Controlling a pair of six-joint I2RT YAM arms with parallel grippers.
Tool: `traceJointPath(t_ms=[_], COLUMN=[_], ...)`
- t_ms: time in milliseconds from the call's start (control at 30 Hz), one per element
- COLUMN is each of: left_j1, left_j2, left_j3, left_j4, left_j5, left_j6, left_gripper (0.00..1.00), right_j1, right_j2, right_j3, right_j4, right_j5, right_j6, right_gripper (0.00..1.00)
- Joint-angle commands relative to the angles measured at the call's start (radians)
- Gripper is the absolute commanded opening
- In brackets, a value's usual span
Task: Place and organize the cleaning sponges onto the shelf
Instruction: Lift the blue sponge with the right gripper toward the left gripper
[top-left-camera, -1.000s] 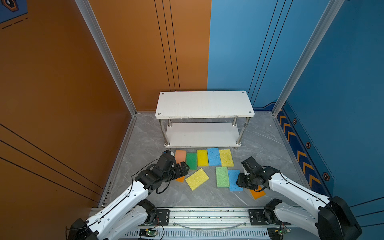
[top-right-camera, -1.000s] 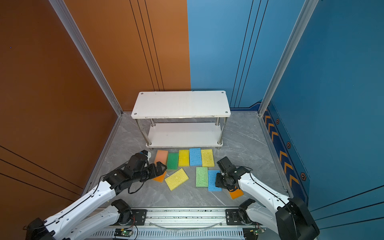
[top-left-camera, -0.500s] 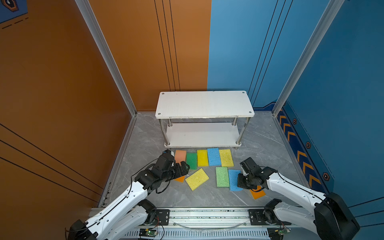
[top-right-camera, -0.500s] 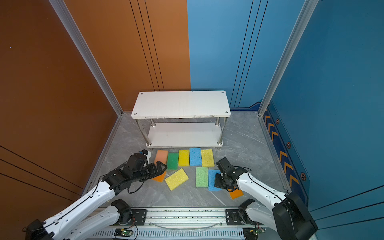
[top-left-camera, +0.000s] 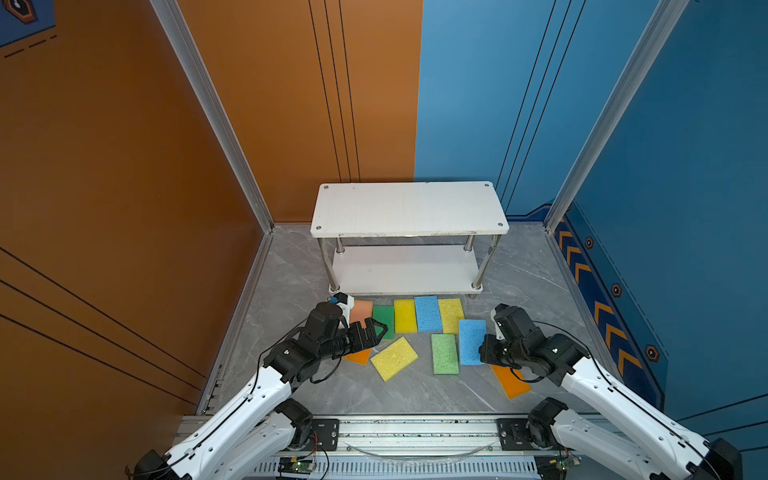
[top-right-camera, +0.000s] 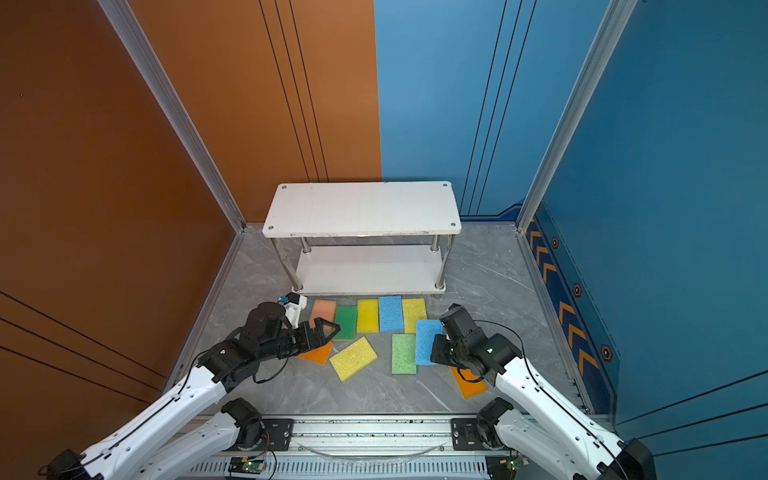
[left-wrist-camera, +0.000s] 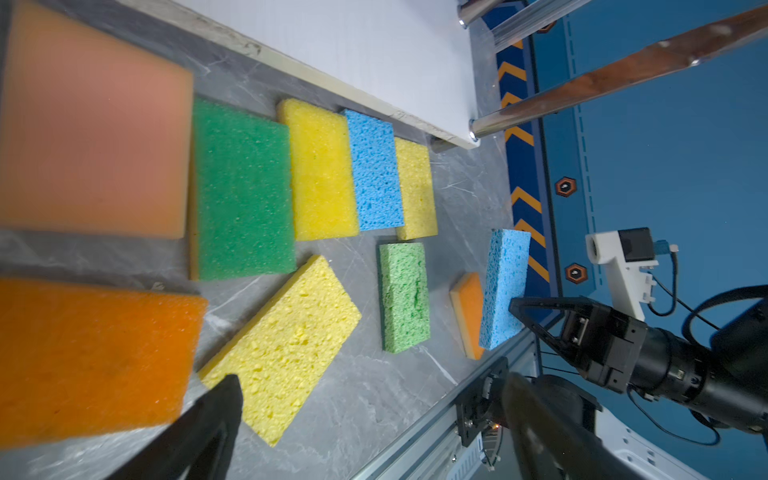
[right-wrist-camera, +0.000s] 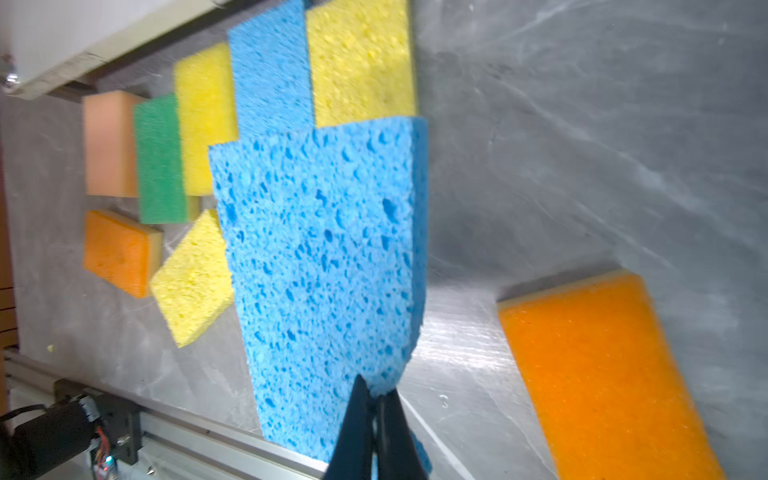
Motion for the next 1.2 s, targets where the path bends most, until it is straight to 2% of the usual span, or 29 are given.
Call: traceJointPath(t_ms=[0,100,233,367,433,500,633,767,867,967,1100,1167], left_j1=[0.008,0.009,0.003,0.005,0.003,-0.002,-0.02,-0.022,-0.02,-0.013,0.006,0.016], left_j2=[0.005,0.034,0.031,0.011,0.012,0.028,0.089,0.14,0.15,0.149,0.146,0.144], left_j3=[-0.018,-0.047,-0.056,-0.086,-0.111,-0.124,-0.101,-0.085,-0.075,-0.069,-0.075,-0.08], left_j4=[0.25,0.38,0.42,0.422,0.464,0.536,0.549,0.549,0.549,0.55,0.549,0.549], left_j5=[0.13,0.178,0.211,0.204,0.182,0.177,0.172,0.176,0.164,0.159,0.162,0.165], left_j6=[-0.04,-0.088,-0.068,-0.034,-0.068,-0.109,-0.111,-0.111,-0.105,-0.101,-0.103,-0.106], left_gripper=[0.98,0.98,0.98,0.98,1.0,0.97,0.88,0.7,0.63,0.49,0.16,0.04], right_j1=[0.039,0.109,0.177,0.191,0.197,0.199,0.201,0.199,0.198,0.198,0.198,0.197], right_j2=[0.075,0.181,0.289,0.354,0.387,0.416,0.464,0.476,0.482,0.488,0.513,0.521], right_j3=[0.093,0.196,0.293,0.303,0.296,0.299,0.341,0.36,0.365,0.374,0.386,0.389], right_j4=[0.032,0.073,0.146,0.243,0.295,0.327,0.332,0.335,0.335,0.334,0.335,0.336], right_j5=[-0.105,-0.167,-0.229,-0.274,-0.298,-0.325,-0.34,-0.336,-0.335,-0.333,-0.339,-0.342], right_j6=[-0.019,-0.061,-0.114,-0.123,-0.105,-0.105,-0.129,-0.139,-0.141,-0.141,-0.129,-0.126], right_gripper=[0.0,0.0,0.0,0.0,0.0,0.0,0.0,0.0,0.0,0.0,0.0,0.01])
